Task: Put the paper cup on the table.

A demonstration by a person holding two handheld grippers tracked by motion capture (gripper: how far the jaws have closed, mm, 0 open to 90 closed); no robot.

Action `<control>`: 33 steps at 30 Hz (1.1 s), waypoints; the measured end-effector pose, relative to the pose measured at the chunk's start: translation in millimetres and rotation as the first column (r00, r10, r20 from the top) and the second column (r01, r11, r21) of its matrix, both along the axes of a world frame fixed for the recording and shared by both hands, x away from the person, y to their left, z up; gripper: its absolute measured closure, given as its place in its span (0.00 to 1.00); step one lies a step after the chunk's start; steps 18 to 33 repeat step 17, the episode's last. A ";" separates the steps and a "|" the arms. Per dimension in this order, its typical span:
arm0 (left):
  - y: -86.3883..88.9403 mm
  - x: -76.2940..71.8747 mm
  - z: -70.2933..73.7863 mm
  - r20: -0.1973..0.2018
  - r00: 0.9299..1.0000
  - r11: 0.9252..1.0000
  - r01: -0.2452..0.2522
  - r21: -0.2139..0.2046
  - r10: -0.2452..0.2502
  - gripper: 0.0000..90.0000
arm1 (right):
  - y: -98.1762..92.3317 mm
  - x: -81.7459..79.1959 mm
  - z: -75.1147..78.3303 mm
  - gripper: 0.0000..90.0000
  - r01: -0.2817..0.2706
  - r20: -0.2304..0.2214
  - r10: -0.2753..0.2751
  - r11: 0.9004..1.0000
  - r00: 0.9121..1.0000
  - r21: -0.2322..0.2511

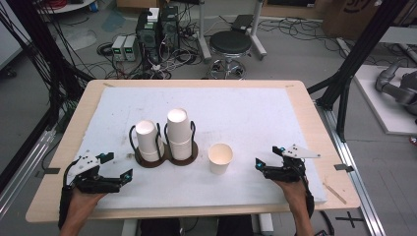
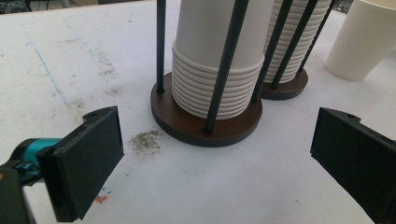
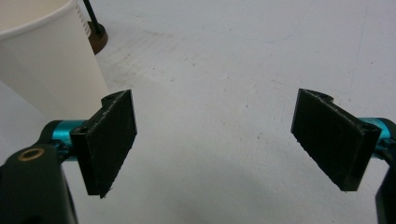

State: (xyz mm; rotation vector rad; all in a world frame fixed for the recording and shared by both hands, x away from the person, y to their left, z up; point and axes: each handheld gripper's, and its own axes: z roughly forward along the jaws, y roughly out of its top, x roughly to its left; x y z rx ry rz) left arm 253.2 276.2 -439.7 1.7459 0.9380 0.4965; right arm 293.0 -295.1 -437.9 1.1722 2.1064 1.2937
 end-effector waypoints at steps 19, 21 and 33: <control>-1.3 0.5 0.7 0.004 1.000 1.000 0.004 0.005 -0.004 0.03 | -2.7 -0.7 -0.5 0.16 0.011 0.001 -0.011 1.000 1.000 0.008; -1.3 0.5 0.7 0.004 1.000 1.000 0.004 0.005 -0.004 0.03 | -2.7 -0.7 -0.5 0.16 0.011 0.001 -0.011 1.000 1.000 0.008; -1.3 0.5 0.7 0.004 1.000 1.000 0.004 0.005 -0.004 0.03 | -2.7 -0.7 -0.5 0.16 0.011 0.001 -0.011 1.000 1.000 0.008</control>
